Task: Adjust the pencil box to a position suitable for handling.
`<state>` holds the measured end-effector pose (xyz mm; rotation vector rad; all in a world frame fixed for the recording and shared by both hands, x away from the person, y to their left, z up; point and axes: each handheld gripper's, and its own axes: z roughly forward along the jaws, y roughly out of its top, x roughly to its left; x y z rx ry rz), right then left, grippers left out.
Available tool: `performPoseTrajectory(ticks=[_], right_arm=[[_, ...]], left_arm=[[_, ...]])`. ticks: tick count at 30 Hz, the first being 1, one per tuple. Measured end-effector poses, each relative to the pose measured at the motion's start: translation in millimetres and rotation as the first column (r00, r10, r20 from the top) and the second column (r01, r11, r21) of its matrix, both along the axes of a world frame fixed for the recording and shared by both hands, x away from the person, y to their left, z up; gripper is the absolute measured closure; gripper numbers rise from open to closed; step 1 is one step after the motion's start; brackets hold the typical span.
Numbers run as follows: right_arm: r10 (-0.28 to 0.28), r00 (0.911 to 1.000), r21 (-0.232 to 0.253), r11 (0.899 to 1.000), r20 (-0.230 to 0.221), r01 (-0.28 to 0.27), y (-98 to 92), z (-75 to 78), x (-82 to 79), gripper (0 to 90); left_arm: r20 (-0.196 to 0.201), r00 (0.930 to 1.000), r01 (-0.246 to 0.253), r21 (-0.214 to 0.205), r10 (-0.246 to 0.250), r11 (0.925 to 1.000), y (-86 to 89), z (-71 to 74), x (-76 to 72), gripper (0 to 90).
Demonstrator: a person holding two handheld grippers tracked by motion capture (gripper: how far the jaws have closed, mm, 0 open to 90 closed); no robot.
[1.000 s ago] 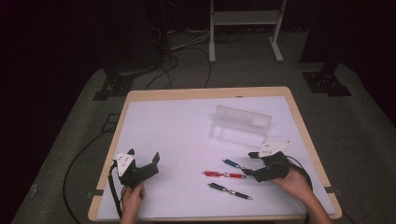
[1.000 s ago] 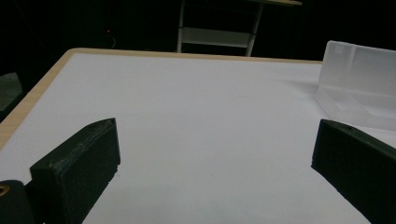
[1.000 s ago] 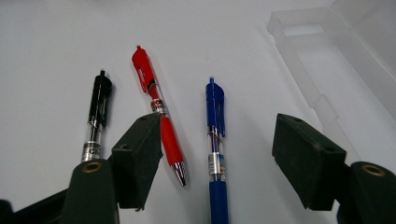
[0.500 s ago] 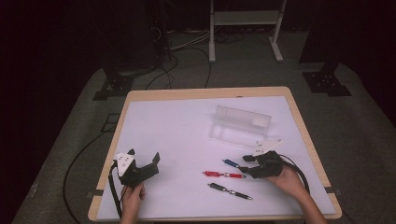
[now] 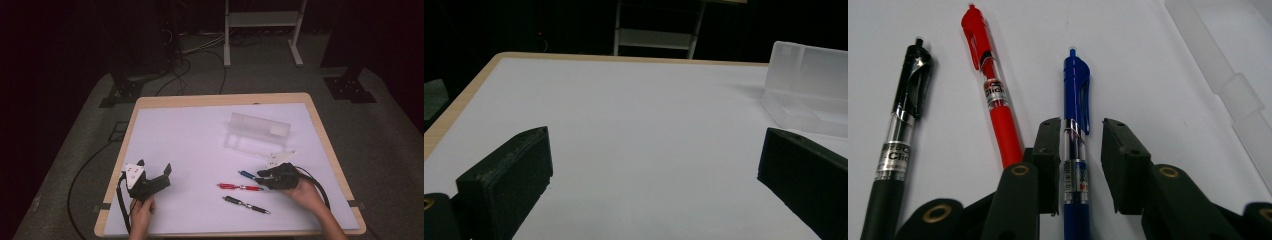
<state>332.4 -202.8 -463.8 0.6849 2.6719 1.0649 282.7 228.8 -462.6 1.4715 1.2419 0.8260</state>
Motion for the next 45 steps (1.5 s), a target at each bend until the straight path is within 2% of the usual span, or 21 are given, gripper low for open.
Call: performPoseTrajectory(ticks=[9, 18, 21, 31, 38, 45], right_arm=[[0.011, 0.9999, -0.013, 1.0, -0.012, -0.011, 2.7, -4.2, 0.5, 77.9], [0.011, 0.9999, -0.011, 1.0, -0.007, -0.011, 1.3, -2.4, -0.4, 78.9], [0.007, 1.0, 0.006, 1.0, 0.002, -0.007, -1.8, 2.7, -1.1, 78.9], [-0.013, 0.9995, 0.019, 1.0, 0.031, 0.012, -10.5, 22.8, 7.0, 78.8], [-0.023, 0.9983, -0.002, 1.0, 0.054, 0.023, -13.5, 41.6, 21.4, 78.8], [-0.03, 0.9984, -0.017, 0.999, 0.048, 0.03, -13.3, 54.2, 40.2, 78.8]], left_arm=[[-0.002, 1.0, 0.001, -0.003, -0.001, 1.0, 0.5, -0.1, 0.5, 0.4], [-0.003, 1.0, 0.003, -0.012, -0.003, 0.9999, 1.0, -0.1, 0.4, 0.3], [-0.002, 1.0, 0.002, -0.009, -0.002, 1.0, 0.8, -0.1, 0.2, 0.4], [-0.004, 1.0, 0.003, -0.006, -0.003, 1.0, 0.8, -0.1, 0.3, 0.3], [-0.003, 1.0, 0.003, -0.005, -0.003, 1.0, 0.8, -0.1, 0.1, 0.4], [-0.003, 1.0, 0.003, -0.013, -0.003, 0.9999, 1.3, -0.1, 0.1, 0.4]])
